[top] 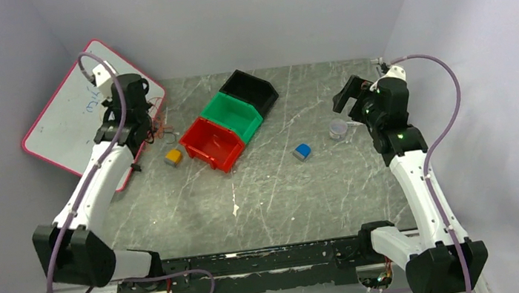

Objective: Untangle the cables

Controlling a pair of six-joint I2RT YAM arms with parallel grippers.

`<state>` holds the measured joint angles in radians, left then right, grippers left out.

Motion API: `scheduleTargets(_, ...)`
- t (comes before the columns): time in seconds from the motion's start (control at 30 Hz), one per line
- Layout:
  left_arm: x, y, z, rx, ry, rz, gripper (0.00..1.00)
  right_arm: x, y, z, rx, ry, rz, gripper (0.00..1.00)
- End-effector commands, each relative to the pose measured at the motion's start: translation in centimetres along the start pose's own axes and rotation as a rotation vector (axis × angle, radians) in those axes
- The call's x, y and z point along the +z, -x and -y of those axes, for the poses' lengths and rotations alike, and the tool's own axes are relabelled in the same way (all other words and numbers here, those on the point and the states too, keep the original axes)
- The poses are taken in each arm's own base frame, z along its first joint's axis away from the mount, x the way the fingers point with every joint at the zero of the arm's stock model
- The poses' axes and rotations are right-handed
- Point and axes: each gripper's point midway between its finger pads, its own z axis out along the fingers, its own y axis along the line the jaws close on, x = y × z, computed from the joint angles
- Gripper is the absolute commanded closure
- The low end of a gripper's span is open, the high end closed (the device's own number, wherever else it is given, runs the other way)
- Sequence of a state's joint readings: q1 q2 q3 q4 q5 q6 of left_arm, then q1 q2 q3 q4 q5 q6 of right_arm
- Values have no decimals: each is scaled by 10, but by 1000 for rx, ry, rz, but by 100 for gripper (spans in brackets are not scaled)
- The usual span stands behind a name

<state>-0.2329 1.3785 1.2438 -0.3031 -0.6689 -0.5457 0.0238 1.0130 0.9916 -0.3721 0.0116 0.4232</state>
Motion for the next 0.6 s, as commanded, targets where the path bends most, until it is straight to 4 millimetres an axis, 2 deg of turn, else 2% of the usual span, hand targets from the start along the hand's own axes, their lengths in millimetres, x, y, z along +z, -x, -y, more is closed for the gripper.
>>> scheduleTargets(0.0, -26, 29, -1, 41, -62, 58, 93, -9, 20, -9, 0, 30, 57, 1)
scheduleTargets(0.33, -91, 86, 7, 144, -244, 144, 93, -12, 22, -14, 8, 58, 64, 1)
scheduleTargets(0.5, -124, 103, 21, 199, -381, 151, 93, -17, 27, -17, 3, 70, 79, 1)
scheduleTargets(0.57, -140, 100, 32, 249, -468, 130, 93, -20, 30, -19, -3, 80, 90, 0)
